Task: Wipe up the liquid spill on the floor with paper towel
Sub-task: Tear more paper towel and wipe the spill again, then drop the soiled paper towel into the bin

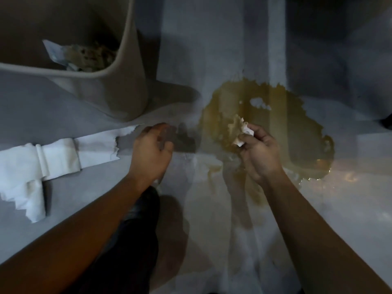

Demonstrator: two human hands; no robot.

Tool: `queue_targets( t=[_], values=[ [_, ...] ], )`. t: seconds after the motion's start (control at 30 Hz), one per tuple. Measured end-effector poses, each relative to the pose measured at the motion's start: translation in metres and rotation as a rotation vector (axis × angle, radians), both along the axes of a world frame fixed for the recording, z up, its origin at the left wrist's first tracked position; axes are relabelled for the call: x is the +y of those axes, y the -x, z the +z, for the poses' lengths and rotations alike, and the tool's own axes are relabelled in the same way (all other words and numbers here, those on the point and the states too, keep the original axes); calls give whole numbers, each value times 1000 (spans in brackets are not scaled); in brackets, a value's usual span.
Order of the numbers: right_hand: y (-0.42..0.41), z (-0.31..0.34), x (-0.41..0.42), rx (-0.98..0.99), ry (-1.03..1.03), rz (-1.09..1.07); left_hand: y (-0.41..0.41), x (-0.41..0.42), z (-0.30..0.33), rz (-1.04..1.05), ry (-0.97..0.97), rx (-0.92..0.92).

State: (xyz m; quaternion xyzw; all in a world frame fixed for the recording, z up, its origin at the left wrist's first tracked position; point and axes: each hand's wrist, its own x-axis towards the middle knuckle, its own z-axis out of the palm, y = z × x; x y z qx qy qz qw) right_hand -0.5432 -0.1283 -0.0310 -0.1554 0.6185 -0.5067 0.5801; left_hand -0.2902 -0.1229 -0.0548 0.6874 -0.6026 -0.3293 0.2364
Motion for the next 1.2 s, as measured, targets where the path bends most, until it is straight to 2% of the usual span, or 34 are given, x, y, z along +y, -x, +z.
queue_targets(
  t=[0.1,0.2,0.43,0.53,0.6,0.67,0.7,0.73,0.77,0.87,0.93,1.0,1.1,1.2],
  values=[
    [-22,22,-14,-224,36,-40,-9,-4,10,113,-27,35],
    [-45,51,-28,-272,98,-13,-20,0,16,190,5,58],
    [-117,147,-74,-123,490,227,-42,16,22,294,41,61],
    [-157,169,-103,-31,568,347,-47,21,28,368,37,64],
    [-180,171,-116,88,545,441,-52,22,30,397,25,73],
    [-188,159,-121,468,534,493,-59,22,31,405,29,73],
    [-186,149,-120,659,555,472,-63,22,30,411,37,70],
    [-182,139,-117,762,576,423,-67,22,29,419,44,67],
    [-177,129,-113,780,574,366,-71,22,28,428,49,62],
    [-160,93,-93,700,498,186,-85,24,22,436,46,10],
    [-155,66,-73,664,376,180,-97,29,13,460,24,-38],
    [-159,39,-52,693,222,300,-111,36,3,507,5,-89],
    [-175,0,-30,800,26,604,-136,46,-7,556,-25,-254],
    [-199,-23,-22,886,-64,896,-157,48,-8,619,-117,-405]
  ],
)
